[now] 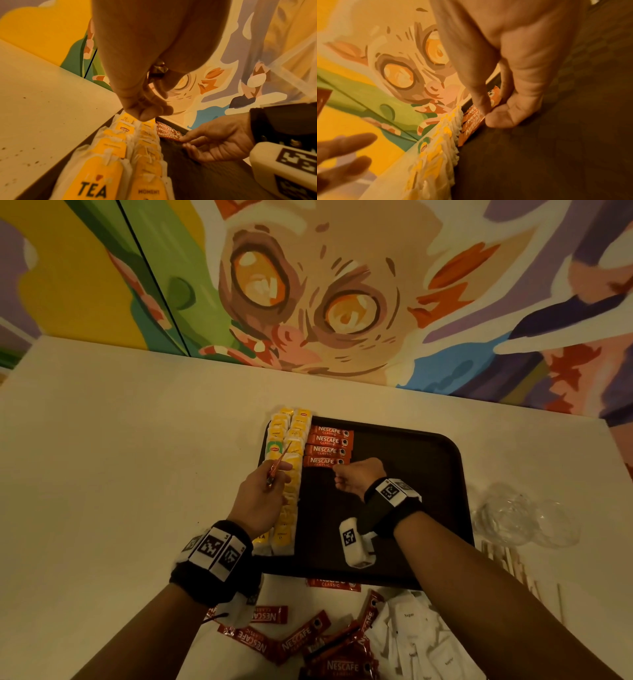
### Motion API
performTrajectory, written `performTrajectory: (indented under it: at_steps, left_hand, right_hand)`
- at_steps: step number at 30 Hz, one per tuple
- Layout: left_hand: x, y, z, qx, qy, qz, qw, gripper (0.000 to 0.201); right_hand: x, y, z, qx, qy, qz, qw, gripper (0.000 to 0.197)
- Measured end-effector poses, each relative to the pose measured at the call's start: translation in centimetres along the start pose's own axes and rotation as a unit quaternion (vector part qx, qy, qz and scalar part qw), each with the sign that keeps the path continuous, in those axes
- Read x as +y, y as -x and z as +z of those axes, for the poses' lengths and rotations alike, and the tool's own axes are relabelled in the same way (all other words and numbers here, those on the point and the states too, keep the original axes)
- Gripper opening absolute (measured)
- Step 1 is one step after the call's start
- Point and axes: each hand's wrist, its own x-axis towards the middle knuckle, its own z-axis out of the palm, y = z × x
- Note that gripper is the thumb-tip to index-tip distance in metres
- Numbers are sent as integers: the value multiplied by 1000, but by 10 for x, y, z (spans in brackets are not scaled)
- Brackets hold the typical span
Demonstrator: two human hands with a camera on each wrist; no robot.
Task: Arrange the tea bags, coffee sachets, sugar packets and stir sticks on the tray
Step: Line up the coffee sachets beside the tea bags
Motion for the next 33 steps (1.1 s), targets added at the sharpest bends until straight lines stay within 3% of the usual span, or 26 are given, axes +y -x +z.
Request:
performTrajectory:
  at_steps: [8, 19, 26, 33]
  left_hand:
    - [2, 0, -2, -9, -7, 2, 1000, 18]
    - [4, 0, -3, -9, -16, 5, 1000, 18]
    - [0, 2, -2, -27, -41, 13, 999, 19]
    - [0, 3, -1, -54, -54, 16, 997, 18]
  right_hand:
    - [-2, 0, -4, 44, 126, -39, 990, 32]
    - [3, 7, 3, 104, 313, -122, 936, 69]
    - [6, 11, 5, 98, 309, -154, 933, 53]
    - [7, 12, 1, 101, 304, -153, 935, 51]
